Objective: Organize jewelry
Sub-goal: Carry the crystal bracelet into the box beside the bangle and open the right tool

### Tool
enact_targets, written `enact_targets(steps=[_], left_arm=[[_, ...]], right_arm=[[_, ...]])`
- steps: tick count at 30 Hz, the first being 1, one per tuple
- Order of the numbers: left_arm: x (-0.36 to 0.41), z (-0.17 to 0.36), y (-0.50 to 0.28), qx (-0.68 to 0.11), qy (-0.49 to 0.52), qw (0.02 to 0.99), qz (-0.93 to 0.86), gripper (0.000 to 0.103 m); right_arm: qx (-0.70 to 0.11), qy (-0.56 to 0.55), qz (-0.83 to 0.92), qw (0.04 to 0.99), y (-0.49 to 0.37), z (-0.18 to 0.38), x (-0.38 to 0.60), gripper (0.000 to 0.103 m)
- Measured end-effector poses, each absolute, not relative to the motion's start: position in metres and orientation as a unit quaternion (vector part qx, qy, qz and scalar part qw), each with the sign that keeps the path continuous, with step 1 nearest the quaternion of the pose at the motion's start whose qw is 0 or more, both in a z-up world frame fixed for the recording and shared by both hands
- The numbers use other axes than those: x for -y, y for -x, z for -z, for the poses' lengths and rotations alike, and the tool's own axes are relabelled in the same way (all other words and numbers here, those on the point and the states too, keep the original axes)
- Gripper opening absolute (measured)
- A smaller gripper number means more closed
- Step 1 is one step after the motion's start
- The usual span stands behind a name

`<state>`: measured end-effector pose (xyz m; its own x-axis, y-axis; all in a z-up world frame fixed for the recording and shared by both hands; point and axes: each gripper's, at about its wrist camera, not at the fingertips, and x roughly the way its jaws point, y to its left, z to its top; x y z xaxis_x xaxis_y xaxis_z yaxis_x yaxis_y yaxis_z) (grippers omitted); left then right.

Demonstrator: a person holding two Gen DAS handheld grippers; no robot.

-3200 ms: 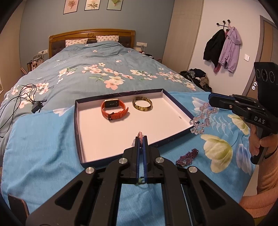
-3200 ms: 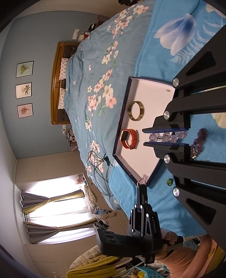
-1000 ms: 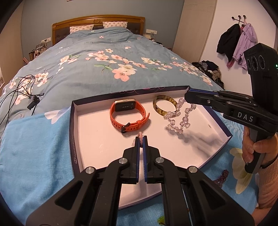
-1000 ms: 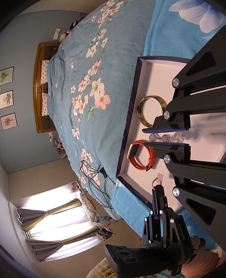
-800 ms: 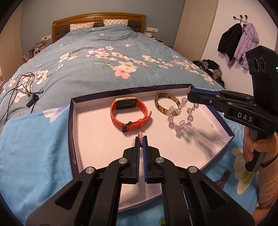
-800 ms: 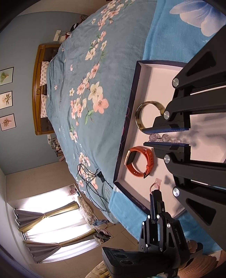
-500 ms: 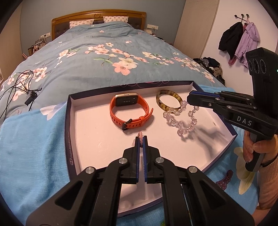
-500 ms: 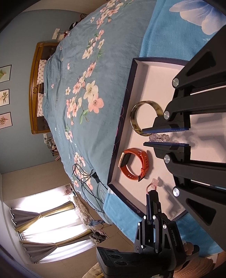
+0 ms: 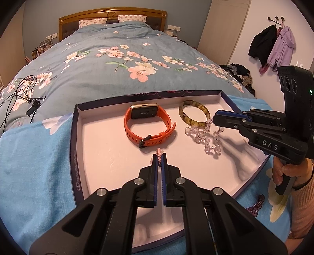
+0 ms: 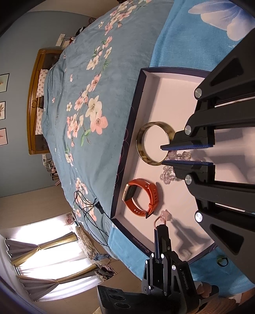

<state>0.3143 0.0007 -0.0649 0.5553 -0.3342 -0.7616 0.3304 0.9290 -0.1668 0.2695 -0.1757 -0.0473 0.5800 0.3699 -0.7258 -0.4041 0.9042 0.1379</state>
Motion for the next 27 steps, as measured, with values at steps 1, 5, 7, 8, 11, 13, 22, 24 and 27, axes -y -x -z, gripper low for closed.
enact_targets(steps=[1,5,7,8,11,13,22,24,27], left_arm=[[-0.001,0.066,-0.316,-0.433,0.003,0.882,0.188,0.004],[-0.001,0.07,-0.322,-0.438,0.007,0.88,0.184,0.004],[-0.001,0.071,-0.323,-0.439,0.008,0.88,0.182,0.004],[-0.002,0.072,-0.323,-0.44,0.009,0.879,0.181,0.005],[-0.003,0.076,-0.327,-0.445,0.012,0.878,0.175,0.006],[-0.004,0.078,-0.328,-0.45,0.015,0.876,0.171,0.006],[-0.018,0.075,-0.325,-0.446,0.029,0.883,0.142,0.03],[-0.022,0.07,-0.32,-0.438,0.03,0.888,0.134,0.031],[-0.029,0.062,-0.31,-0.427,0.034,0.894,0.131,0.033]], right_arm=[[-0.403,0.023,-0.217,0.889,-0.269,0.047,0.176,0.008],[-0.406,0.032,-0.215,0.888,-0.269,0.049,0.174,0.008],[-0.407,0.033,-0.213,0.888,-0.269,0.051,0.175,0.008],[-0.408,0.033,-0.212,0.888,-0.27,0.051,0.176,0.008],[-0.413,0.026,-0.206,0.887,-0.271,0.054,0.179,0.008],[-0.416,0.023,-0.202,0.886,-0.273,0.056,0.181,0.009],[-0.418,0.012,-0.185,0.89,-0.272,0.058,0.19,0.02],[-0.414,0.005,-0.179,0.893,-0.27,0.056,0.194,0.022],[-0.407,-0.007,-0.176,0.896,-0.265,0.051,0.2,0.027]])
